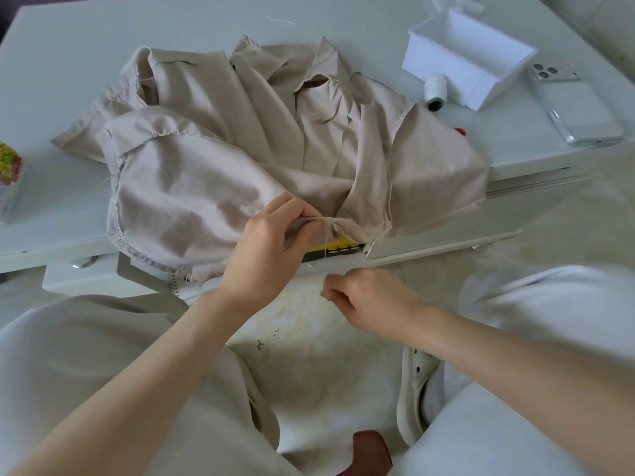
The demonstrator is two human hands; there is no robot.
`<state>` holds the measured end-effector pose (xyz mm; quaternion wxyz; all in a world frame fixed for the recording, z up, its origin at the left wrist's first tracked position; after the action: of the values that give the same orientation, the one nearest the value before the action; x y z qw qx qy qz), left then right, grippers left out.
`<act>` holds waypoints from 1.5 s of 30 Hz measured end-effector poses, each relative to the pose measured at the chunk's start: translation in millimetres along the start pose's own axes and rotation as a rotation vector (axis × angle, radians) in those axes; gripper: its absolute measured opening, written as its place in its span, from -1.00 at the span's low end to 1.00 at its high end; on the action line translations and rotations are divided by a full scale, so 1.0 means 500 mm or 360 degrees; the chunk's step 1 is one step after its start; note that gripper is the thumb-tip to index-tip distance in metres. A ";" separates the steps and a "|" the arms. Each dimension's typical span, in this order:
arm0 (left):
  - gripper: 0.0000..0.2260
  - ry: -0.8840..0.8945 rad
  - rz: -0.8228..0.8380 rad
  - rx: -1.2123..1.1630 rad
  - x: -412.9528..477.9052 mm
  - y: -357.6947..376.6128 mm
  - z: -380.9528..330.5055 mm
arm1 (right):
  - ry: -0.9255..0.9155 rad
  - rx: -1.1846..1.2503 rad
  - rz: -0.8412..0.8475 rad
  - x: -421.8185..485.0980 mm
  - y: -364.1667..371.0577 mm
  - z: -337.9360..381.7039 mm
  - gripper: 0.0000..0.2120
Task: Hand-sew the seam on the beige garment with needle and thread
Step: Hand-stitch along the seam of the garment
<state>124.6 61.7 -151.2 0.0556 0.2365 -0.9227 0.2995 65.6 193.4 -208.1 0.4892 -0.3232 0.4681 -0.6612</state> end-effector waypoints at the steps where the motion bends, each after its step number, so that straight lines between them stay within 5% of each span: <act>1: -0.88 -0.0007 -0.0001 0.0001 0.000 0.000 0.000 | -0.0010 -0.0120 0.0132 -0.002 0.015 -0.004 -0.72; 9: -0.89 0.0009 -0.0010 0.0003 0.000 -0.004 -0.003 | -0.0129 -0.0528 0.0876 -0.029 0.085 -0.017 -0.70; 18: -0.92 0.0036 -0.0045 0.0027 0.001 -0.011 -0.005 | -0.0066 -0.0700 0.1422 -0.050 0.131 -0.040 -0.77; 21: -0.92 0.0038 -0.0044 0.0026 0.001 -0.013 -0.005 | 0.0112 -0.0508 0.1237 -0.028 0.100 -0.041 -0.74; 27: -0.92 0.0023 -0.0043 0.0026 0.001 -0.014 -0.006 | 0.0232 0.0380 -0.0023 0.013 -0.008 -0.023 -0.77; 30: -0.92 0.0003 -0.0040 0.0005 0.001 -0.012 -0.008 | 0.0323 0.0967 -0.0346 0.018 -0.030 -0.019 -0.87; 36: -0.94 -0.0015 -0.0005 -0.0010 0.000 -0.003 -0.004 | 0.0357 0.1345 -0.0410 0.033 -0.049 -0.005 -0.91; 45: -0.93 0.0007 0.0000 -0.0006 -0.001 -0.003 0.000 | 0.0210 0.0843 -0.0291 0.024 -0.020 0.002 -0.85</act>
<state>125.7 60.8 -150.2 0.0580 0.2357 -0.9231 0.2983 59.1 182.5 -198.7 0.4634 -0.1814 0.2788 -0.8214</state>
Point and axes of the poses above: each hand's wrist, its own x-axis towards the middle knuckle, its own y-axis out of the palm, z = x × y, the point moved 4 cm from there along x, towards the middle knuckle, and after that the axes turned 5 degrees about -x, right-handed, at the moved point
